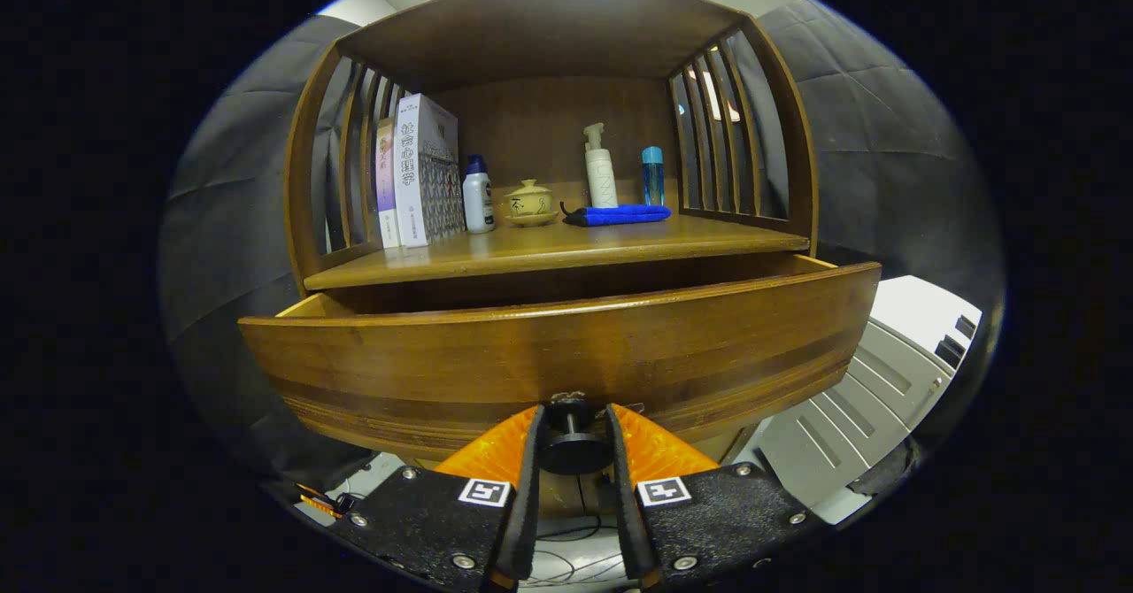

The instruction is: Pull open the drawer, take out the items inside it, and place them on the countertop above the cabinet.

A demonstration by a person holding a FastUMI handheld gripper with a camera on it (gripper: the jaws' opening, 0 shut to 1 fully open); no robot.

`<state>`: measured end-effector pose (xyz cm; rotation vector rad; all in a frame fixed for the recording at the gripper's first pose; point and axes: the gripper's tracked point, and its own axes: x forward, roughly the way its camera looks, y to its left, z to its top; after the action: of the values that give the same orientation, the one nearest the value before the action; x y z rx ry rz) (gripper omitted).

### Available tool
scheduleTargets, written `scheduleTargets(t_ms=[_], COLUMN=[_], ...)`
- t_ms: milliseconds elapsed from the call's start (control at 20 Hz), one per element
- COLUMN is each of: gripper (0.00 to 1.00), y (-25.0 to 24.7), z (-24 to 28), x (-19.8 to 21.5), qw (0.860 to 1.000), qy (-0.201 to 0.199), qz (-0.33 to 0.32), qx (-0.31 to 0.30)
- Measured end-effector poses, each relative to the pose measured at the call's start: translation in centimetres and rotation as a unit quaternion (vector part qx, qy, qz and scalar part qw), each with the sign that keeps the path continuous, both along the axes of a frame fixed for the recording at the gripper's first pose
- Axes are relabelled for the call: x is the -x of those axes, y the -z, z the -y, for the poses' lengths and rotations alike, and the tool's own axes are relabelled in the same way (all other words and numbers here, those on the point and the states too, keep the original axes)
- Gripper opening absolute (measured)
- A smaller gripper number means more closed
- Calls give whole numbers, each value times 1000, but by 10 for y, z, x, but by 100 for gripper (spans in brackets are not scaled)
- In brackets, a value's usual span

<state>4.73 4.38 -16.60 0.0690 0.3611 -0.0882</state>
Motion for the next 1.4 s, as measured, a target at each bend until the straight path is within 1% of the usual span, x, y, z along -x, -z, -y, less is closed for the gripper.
scheduleTargets(t_ms=[250, 450, 650, 750, 800, 1000, 1050, 1200, 1300, 1400], gripper=[38, 36, 36, 43, 49, 87, 89, 90, 91, 91], y=[-1, 0, 0, -12, -24, -89, -101, -122, -121, -109], z=[-2, 1, 0, 0, 4, 22, 26, 34, 34, 30], x=[19, 31, 33, 36, 37, 40, 35, 13, -6, -23], qw=[1000, 1000, 1000, 1000, 1000, 996, 995, 995, 996, 996], qy=[-6, -1, -5, -11, -6, 35, 43, 67, 77, 79], qz=[-5, -7, -11, 0, 16, 78, 83, 71, 40, -7], qx=[9, 5, -3, 4, 11, 12, 15, 30, 35, 44])
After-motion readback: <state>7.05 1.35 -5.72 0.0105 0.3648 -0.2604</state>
